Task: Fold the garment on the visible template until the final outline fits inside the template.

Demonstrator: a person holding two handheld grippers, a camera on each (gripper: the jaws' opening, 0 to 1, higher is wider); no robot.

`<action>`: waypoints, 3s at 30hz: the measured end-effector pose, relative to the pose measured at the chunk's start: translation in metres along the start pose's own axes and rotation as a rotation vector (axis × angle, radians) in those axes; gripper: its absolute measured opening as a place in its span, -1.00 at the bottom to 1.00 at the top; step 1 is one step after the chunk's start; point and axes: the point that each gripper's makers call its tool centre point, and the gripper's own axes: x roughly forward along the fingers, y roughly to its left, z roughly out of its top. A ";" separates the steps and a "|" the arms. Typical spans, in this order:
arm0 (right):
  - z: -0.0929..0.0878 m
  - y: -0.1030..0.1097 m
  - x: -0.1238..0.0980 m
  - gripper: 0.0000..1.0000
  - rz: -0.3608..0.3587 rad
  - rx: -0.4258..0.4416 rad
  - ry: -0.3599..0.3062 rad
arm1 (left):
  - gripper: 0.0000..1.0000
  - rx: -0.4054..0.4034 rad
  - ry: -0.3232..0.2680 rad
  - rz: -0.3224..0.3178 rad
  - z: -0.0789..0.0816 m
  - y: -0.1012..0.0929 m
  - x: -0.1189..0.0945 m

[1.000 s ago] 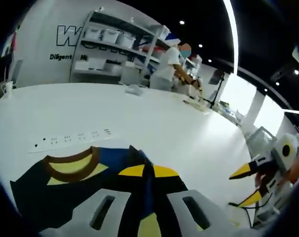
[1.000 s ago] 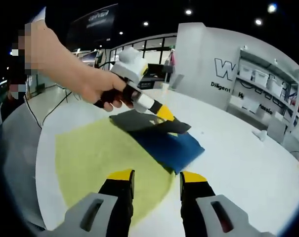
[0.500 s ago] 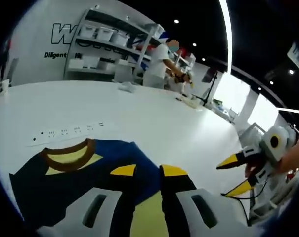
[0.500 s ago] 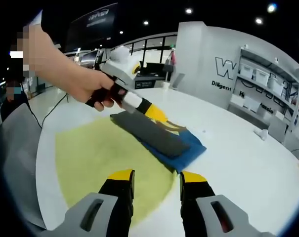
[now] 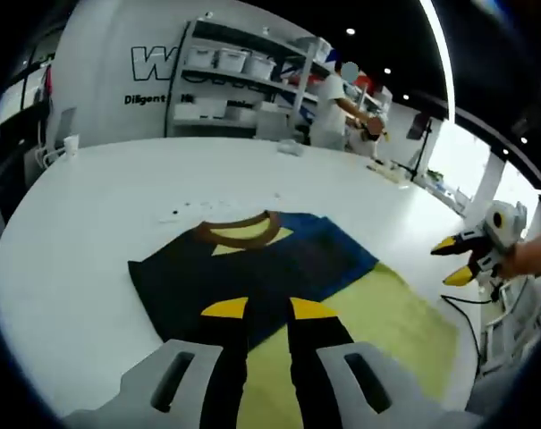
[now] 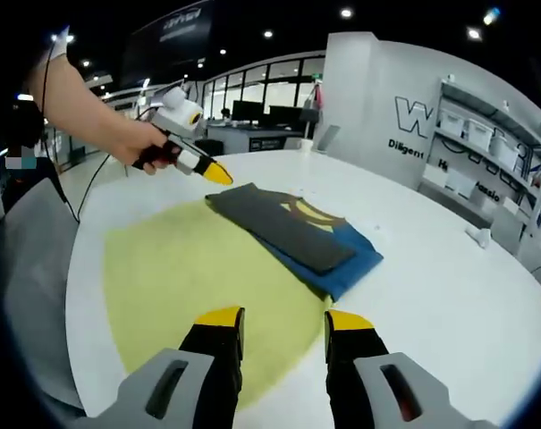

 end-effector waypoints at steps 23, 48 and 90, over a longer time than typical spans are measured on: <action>-0.023 0.036 0.002 -0.37 0.092 -0.119 0.042 | -0.74 -0.071 0.013 0.096 -0.050 0.049 -0.062; -0.084 0.090 -0.041 -0.49 0.324 -0.246 0.142 | -0.59 0.336 0.213 -0.245 -0.155 -0.055 -0.134; -0.108 0.116 -0.076 -1.00 0.359 -0.353 0.277 | -0.97 0.562 0.383 -0.287 -0.196 -0.073 -0.168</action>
